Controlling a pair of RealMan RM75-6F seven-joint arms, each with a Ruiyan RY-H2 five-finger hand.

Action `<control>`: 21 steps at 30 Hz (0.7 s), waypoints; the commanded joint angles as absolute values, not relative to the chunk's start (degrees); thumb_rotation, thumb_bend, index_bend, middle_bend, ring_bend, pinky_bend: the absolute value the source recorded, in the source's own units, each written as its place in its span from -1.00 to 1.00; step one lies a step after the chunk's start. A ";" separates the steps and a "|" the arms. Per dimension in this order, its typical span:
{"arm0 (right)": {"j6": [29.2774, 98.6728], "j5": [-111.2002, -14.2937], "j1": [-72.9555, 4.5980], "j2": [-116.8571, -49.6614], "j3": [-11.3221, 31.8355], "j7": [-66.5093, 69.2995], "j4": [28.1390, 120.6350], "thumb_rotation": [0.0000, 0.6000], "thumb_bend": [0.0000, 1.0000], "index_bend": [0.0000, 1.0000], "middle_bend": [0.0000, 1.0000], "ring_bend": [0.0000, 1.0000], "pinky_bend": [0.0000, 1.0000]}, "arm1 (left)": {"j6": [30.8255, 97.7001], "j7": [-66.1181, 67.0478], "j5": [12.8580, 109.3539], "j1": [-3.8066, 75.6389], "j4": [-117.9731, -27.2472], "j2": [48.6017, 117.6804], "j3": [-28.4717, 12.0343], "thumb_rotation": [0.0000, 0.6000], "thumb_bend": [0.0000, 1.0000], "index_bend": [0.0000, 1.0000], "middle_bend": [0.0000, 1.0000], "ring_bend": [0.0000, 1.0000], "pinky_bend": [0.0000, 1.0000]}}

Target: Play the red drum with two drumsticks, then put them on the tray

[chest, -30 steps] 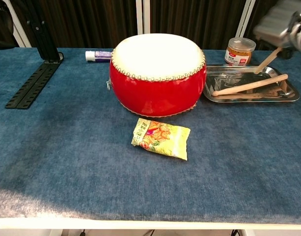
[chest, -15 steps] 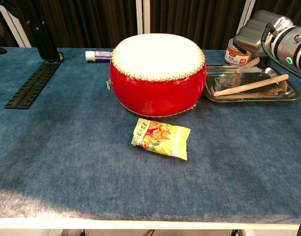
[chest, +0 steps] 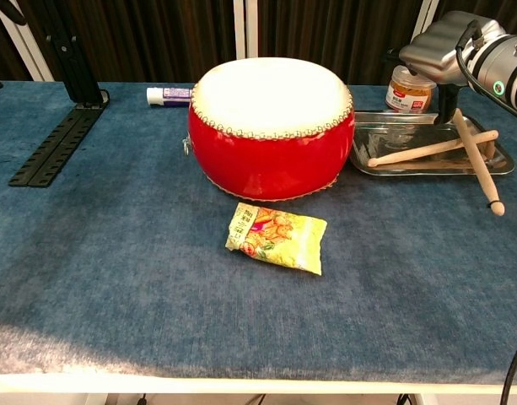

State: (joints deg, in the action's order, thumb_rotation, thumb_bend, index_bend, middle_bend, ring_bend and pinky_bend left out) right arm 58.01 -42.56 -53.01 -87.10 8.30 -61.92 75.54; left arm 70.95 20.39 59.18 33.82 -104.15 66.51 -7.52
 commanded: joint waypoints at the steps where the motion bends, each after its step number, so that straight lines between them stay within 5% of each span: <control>1: 58.37 -43.57 -52.71 -86.95 8.52 -60.22 75.51 1.00 -0.95 -0.84 -0.44 -0.57 -0.34 | 70.84 20.44 59.24 33.56 -104.12 66.41 -7.66 1.00 -0.55 -0.60 -0.11 -0.06 0.13; 11: 62.41 -52.18 -45.48 -76.56 8.06 -44.16 86.63 1.00 -0.76 -0.77 -0.34 -0.56 -0.34 | 73.24 22.54 62.59 31.47 -102.51 65.86 -6.67 1.00 -0.55 -0.57 -0.11 -0.06 0.12; 21: 68.46 -66.81 -32.32 -64.84 -0.18 -26.91 90.36 1.00 -0.78 -0.50 -0.27 -0.56 -0.30 | 76.52 19.87 67.42 27.64 -101.08 65.38 -5.56 1.00 -0.55 -0.53 -0.10 -0.06 0.12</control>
